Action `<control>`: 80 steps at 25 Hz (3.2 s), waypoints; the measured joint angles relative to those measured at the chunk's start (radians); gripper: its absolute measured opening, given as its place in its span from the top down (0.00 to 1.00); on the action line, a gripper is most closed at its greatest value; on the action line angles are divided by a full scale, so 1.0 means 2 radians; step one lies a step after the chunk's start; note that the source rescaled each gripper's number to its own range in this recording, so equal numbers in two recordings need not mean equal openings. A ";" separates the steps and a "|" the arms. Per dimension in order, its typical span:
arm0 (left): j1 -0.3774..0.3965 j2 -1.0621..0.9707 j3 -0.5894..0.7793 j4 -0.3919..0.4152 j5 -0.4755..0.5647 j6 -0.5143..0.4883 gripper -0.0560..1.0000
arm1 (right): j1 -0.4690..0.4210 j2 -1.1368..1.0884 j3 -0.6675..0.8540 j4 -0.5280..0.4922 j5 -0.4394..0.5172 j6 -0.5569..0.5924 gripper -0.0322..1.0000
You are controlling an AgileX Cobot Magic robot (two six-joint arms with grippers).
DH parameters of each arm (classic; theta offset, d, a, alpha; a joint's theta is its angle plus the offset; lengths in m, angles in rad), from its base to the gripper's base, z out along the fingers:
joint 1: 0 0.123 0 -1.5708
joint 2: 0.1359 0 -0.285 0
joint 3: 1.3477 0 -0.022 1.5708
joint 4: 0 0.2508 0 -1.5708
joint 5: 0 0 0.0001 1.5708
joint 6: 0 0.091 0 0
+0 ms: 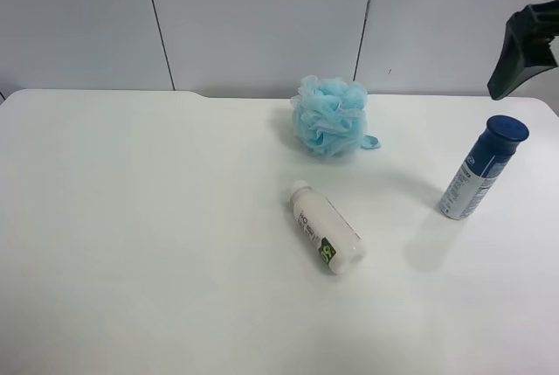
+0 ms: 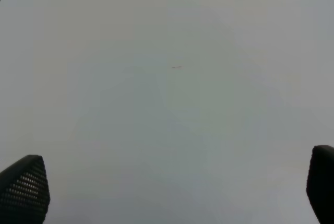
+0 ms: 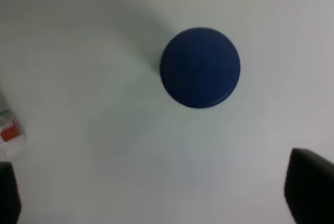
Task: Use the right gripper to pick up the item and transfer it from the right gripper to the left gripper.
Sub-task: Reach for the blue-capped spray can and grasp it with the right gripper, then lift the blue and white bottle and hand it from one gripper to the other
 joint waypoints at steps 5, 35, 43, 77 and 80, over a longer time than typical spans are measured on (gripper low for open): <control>0.000 0.000 0.000 0.000 0.000 0.000 0.00 | -0.031 0.052 0.000 0.004 0.001 -0.012 0.00; 0.000 0.000 0.000 0.000 0.000 0.000 0.00 | -0.055 0.204 -0.002 0.023 -0.080 -0.067 0.18; 0.000 0.000 0.000 0.000 0.000 0.000 0.00 | -0.055 0.204 -0.002 0.022 -0.080 -0.066 0.96; 0.000 0.005 0.000 -0.004 0.000 0.006 0.00 | 0.109 0.102 -0.063 0.132 -0.001 -0.056 0.96; 0.000 0.027 0.000 -0.006 0.000 0.010 0.00 | 0.123 0.102 -0.063 0.163 -0.003 -0.071 0.96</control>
